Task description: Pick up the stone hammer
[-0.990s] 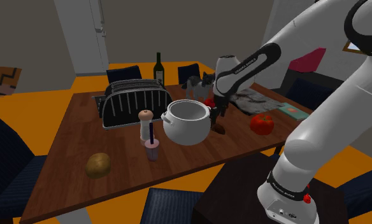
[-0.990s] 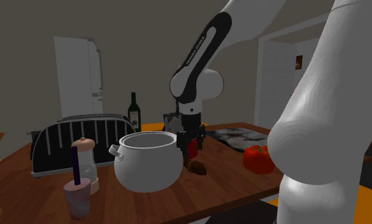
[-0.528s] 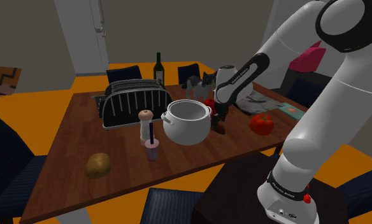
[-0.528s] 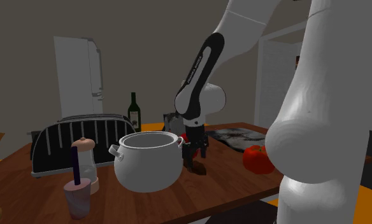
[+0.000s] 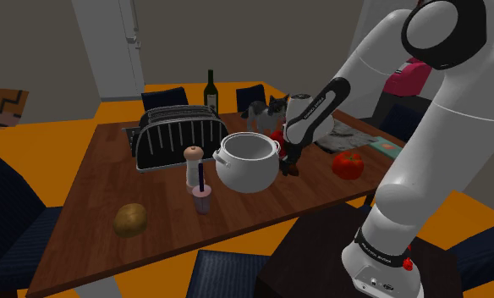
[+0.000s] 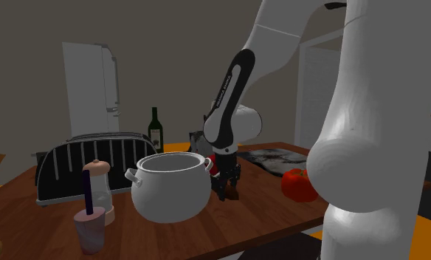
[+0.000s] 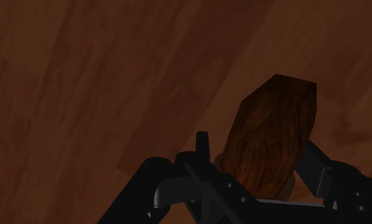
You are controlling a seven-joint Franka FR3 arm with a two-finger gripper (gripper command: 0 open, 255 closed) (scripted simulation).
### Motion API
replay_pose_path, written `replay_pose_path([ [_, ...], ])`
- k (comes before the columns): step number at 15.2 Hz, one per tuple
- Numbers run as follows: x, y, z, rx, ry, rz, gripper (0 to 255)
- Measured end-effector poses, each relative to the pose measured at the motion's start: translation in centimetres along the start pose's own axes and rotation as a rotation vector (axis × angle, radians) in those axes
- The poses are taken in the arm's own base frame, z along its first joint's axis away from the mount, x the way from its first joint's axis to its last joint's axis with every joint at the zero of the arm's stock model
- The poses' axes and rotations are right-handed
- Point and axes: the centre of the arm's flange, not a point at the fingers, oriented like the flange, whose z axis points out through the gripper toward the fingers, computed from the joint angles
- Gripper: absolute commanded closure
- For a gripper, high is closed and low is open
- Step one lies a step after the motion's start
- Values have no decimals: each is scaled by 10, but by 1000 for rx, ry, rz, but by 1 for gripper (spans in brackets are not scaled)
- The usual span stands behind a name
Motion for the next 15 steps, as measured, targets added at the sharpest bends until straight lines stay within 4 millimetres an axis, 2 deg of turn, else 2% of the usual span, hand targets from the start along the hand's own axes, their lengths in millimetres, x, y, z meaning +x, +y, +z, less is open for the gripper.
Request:
replay_pose_path([
  [8,4,-3,1,-1,11,12,255],
  [15,5,-5,-34,-1,14,7,255],
])
